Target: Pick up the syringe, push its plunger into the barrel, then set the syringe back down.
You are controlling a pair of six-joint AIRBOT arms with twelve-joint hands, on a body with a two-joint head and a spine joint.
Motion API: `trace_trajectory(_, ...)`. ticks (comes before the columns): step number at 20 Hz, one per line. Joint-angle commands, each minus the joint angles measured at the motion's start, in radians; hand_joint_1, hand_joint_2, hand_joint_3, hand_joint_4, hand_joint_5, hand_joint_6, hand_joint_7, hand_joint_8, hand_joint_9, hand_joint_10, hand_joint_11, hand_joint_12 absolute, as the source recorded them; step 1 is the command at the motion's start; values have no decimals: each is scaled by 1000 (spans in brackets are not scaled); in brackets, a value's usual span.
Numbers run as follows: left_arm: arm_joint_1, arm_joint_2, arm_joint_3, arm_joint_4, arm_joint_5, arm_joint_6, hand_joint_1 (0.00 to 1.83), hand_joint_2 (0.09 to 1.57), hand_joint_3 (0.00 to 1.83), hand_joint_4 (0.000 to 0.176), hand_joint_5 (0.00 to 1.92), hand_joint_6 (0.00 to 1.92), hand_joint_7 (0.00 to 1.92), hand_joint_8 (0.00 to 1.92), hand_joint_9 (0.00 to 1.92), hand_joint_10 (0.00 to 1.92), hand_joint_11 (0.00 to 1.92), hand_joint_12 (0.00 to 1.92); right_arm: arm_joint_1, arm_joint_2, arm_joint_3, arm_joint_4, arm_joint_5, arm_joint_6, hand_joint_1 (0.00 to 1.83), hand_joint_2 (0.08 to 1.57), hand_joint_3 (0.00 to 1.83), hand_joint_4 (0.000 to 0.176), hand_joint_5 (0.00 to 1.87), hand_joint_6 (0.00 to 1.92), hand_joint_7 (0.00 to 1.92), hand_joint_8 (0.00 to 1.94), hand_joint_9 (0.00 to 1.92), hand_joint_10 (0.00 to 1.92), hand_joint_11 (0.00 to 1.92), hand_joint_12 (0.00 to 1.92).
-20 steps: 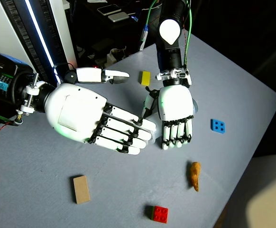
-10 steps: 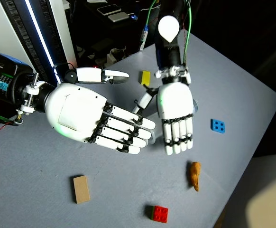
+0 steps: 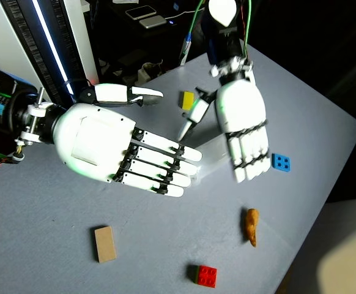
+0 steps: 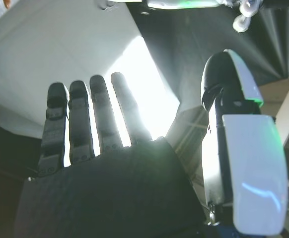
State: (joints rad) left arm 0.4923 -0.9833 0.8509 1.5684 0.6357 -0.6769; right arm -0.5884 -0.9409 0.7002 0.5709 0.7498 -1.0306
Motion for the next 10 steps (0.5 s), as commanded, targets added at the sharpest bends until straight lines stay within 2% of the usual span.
trace_trajectory(1, -18, 13, -10, 47, 93, -1, 331, 863, 4, 11, 0, 0, 0, 0, 0, 0, 17, 77, 12, 9, -1, -60, 96, 6, 102, 1098, 0, 0, 87, 2, 72, 1, 74, 2, 0, 254)
trace_trajectory(4, -51, 66, -78, 31, 184, -1, 333, 879, 0, 46, 37, 7, 0, 0, 0, 0, 0, 191, 17, 24, -1, -98, 91, 18, 124, 1104, 0, 0, 96, 3, 83, 3, 88, 3, 0, 306)
trace_trajectory(5, -65, 79, -96, 27, 207, -1, 340, 883, 0, 68, 100, 11, 13, 1, 36, 6, 0, 247, 19, 27, -1, -100, 91, 18, 142, 1099, 0, 0, 130, 4, 116, 3, 117, 4, 0, 406)
trace_trajectory(6, -79, 90, -112, 20, 218, -1, 340, 886, 2, 80, 127, 17, 26, 6, 50, 9, 0, 258, 22, 29, -1, -103, 87, 17, 154, 1102, 0, 0, 150, 5, 135, 4, 133, 4, 0, 493)
trace_trajectory(7, -87, 95, -124, 20, 229, -1, 324, 919, 4, 85, 171, 9, 70, 5, 110, 12, 0, 342, 23, 30, -1, -107, 84, 17, 187, 1098, 0, 0, 219, 4, 225, 5, 214, 4, 0, 696)
trace_trajectory(8, -92, 98, -140, 16, 256, -4, 361, 956, 0, 68, 313, 13, 193, 11, 268, 6, 1, 685, 25, 32, -1, -118, 81, 17, 205, 1092, 0, 0, 387, 17, 411, 18, 398, 23, 68, 909)
trace_trajectory(9, -91, 102, -158, 16, 281, -19, 397, 1008, 0, 33, 454, 19, 345, 13, 380, 20, 9, 951, 25, 33, -1, -133, 81, 17, 218, 1099, 0, 0, 514, 19, 550, 16, 554, 39, 174, 1059)
trace_trajectory(10, -87, 104, -169, 24, 295, -35, 439, 1115, 7, 0, 747, 72, 718, 109, 689, 282, 307, 1225, 25, 34, -1, -141, 81, 17, 278, 1125, 2, 0, 833, 57, 884, 57, 855, 253, 490, 1314)
